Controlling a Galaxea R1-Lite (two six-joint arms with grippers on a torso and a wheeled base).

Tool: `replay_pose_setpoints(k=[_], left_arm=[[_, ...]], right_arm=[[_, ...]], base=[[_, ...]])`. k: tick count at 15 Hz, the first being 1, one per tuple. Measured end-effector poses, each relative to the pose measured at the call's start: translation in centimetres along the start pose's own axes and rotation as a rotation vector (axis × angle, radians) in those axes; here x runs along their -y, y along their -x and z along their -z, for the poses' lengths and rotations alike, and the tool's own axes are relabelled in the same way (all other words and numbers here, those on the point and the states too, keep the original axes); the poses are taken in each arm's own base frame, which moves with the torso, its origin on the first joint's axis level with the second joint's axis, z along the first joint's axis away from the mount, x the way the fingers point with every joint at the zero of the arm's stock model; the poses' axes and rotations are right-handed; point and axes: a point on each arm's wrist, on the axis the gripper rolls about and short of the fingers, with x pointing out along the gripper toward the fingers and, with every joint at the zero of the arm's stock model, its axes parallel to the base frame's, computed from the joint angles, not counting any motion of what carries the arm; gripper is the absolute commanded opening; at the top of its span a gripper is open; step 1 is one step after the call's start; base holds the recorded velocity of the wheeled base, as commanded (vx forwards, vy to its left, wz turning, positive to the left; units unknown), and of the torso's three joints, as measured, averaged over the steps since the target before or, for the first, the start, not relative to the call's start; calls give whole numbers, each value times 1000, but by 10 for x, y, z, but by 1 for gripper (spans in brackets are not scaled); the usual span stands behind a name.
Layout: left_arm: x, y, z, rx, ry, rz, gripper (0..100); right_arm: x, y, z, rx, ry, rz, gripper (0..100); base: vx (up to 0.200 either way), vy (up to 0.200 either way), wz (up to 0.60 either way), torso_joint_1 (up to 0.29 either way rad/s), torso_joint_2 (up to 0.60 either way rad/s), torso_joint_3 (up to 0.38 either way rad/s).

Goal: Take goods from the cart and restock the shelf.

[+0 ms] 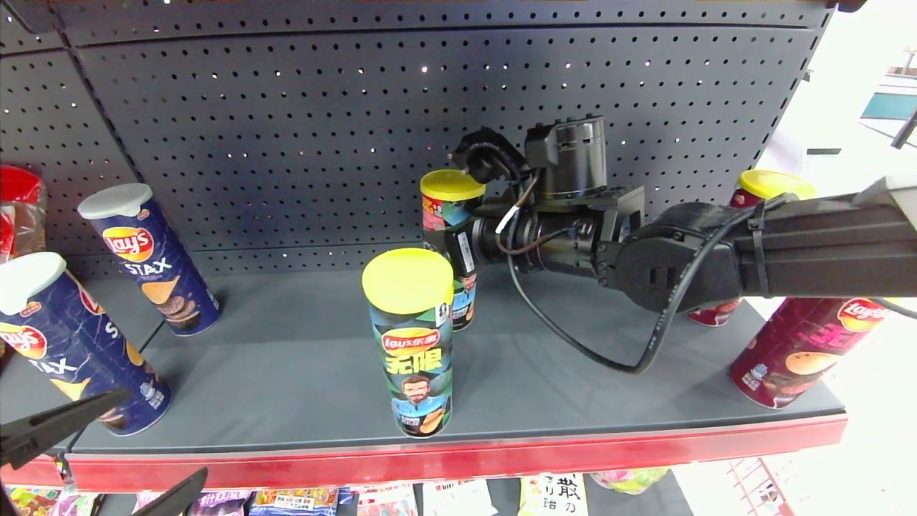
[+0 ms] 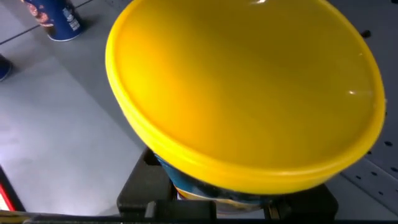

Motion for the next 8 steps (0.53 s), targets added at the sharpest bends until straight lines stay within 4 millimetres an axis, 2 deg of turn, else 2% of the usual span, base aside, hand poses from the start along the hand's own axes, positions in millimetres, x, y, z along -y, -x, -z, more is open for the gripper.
replay_pose_setpoints(k=[8], left_arm=[[0, 0, 1, -3, 1, 1, 100]], right_arm=[[-4, -5, 5, -17, 1, 1, 0]], base=[[0, 0, 0, 0, 0, 0]])
